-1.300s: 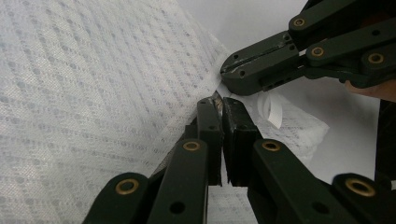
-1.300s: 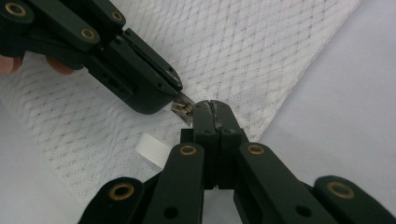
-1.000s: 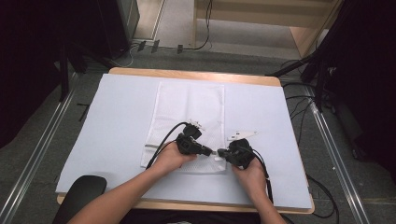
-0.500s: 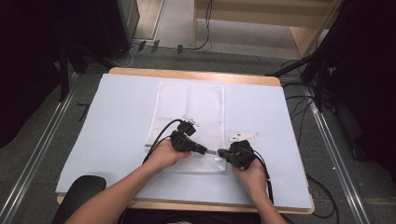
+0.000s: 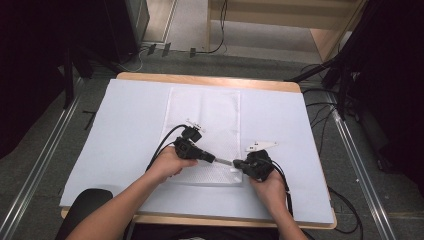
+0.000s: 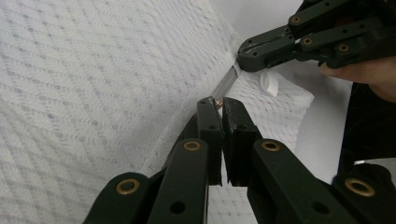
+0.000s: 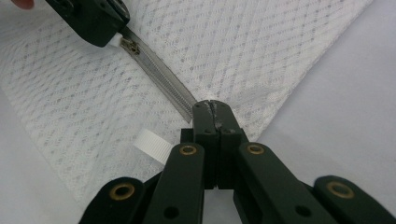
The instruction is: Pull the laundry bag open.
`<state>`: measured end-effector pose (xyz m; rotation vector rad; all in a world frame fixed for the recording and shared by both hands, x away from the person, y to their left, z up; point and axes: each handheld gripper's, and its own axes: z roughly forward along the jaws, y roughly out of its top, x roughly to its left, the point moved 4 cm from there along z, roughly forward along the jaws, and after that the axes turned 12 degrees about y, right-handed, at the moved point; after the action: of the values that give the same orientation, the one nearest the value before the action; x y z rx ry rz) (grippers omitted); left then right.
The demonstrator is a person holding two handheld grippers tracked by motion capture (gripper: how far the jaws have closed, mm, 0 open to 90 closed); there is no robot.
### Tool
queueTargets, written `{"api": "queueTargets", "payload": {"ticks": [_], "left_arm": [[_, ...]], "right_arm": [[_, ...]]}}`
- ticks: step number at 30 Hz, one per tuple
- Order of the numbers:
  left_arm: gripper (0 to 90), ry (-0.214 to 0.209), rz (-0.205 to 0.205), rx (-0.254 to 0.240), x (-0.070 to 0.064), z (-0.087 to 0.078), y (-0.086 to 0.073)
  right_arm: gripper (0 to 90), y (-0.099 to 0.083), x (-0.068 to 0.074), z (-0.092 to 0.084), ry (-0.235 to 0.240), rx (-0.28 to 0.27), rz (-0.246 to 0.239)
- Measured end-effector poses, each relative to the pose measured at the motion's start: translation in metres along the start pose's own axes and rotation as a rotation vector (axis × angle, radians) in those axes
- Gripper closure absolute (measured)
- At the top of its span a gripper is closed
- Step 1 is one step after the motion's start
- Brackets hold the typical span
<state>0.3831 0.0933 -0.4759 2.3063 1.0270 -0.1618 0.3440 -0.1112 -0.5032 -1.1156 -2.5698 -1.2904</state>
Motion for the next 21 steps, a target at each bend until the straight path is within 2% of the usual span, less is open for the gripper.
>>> {"api": "queueTargets", "payload": {"ticks": [5,6,7,12,13,18,19,20,21], "left_arm": [[88.1,0.004,-0.001,0.003,0.003,-0.004,-0.001],[88.1,-0.014,-0.005,0.003,0.003,-0.004,-0.002],[88.1,-0.004,-0.001,0.003,0.004,-0.005,-0.002],[88.1,-0.005,-0.023,0.005,0.009,-0.009,-0.004],[88.0,-0.017,-0.03,0.005,0.009,-0.01,-0.004],[88.1,-0.011,-0.015,0.012,0.01,-0.012,-0.005],[88.1,0.004,-0.018,0.011,0.011,-0.013,-0.006],[88.1,-0.014,-0.021,0.014,0.012,-0.013,-0.006],[88.1,-0.003,-0.024,0.013,0.014,-0.014,-0.007]], "right_arm": [[90.0,0.0,0.0,0.0,0.0,0.001,0.006],[90.0,0.0,0.0,0.0,0.001,0.002,0.003],[90.0,0.0,-0.001,0.0,0.0,0.002,0.004],[90.0,0.001,-0.001,0.0,0.006,0.004,0.005],[90.0,0.001,-0.001,0.0,0.008,0.004,0.007],[90.0,0.001,-0.001,0.0,0.012,0.004,0.005],[90.0,0.001,-0.001,0.0,0.012,0.004,0.003],[90.0,0.001,-0.001,0.0,0.013,0.004,0.002],[90.0,0.001,-0.001,0.0,0.012,0.002,0.003]]}}
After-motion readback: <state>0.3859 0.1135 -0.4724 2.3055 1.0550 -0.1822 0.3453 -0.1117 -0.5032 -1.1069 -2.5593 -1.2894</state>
